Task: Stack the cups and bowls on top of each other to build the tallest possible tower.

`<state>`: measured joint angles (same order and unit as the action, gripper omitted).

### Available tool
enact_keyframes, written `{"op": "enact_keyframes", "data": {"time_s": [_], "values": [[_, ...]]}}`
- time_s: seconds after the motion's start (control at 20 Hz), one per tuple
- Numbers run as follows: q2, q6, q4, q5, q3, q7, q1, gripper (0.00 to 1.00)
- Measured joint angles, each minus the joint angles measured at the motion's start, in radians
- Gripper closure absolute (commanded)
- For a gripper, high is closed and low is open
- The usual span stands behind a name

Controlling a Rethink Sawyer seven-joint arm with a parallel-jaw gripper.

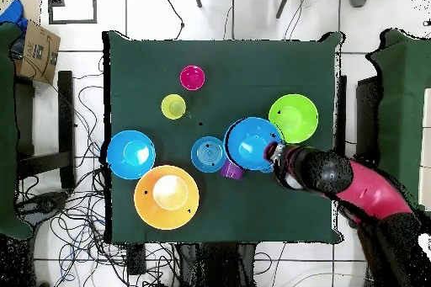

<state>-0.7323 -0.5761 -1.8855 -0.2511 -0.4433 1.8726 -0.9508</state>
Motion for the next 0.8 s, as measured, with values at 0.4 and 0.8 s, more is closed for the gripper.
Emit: {"op": "enact_keyframes", "data": {"time_s": [0.4, 0.8], "values": [[0.014, 0.000, 0.000, -0.060, -0.013, 0.000, -0.062, 1.00], [0.054, 0.000, 0.000, -0.108, -0.029, 0.000, -0.091, 1.00]]}}
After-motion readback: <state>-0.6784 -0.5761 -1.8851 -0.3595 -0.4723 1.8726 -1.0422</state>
